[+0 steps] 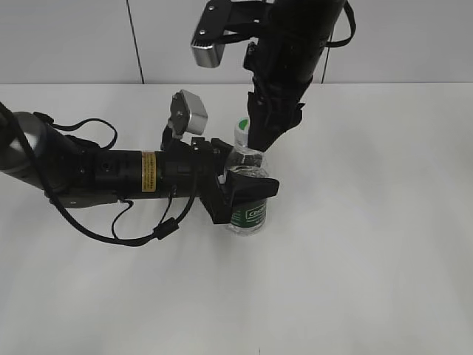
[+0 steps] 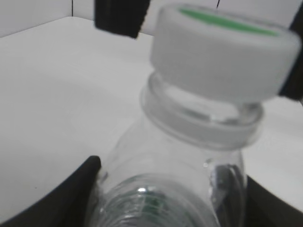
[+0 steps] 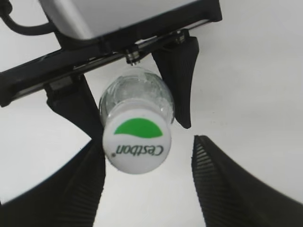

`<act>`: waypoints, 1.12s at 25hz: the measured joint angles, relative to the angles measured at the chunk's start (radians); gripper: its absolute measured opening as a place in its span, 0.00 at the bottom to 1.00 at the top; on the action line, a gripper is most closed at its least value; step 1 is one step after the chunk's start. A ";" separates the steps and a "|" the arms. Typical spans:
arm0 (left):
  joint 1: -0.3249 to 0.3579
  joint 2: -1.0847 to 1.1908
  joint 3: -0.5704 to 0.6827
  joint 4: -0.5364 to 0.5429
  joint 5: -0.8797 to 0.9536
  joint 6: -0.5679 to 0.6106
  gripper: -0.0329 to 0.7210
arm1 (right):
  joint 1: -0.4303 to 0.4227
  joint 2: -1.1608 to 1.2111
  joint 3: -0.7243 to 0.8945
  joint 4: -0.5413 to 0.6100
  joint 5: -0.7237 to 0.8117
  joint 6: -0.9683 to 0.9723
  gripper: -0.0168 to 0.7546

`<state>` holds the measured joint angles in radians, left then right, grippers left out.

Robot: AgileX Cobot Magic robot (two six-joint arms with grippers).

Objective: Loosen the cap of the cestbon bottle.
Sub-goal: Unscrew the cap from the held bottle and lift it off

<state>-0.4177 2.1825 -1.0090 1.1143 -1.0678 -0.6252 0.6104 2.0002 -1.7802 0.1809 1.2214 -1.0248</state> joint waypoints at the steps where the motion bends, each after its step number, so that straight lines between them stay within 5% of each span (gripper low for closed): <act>1: 0.000 0.000 0.000 0.000 0.000 0.000 0.62 | 0.000 -0.002 0.000 0.000 0.000 0.005 0.59; 24: 0.000 -0.001 0.000 0.000 0.000 0.000 0.62 | 0.000 -0.131 0.000 -0.058 0.000 0.285 0.59; 28: 0.000 -0.001 0.000 0.000 0.000 0.000 0.62 | 0.000 -0.151 0.000 -0.033 0.000 0.483 0.59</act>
<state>-0.4177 2.1818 -1.0090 1.1143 -1.0678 -0.6252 0.6104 1.8493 -1.7802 0.1474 1.2218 -0.5416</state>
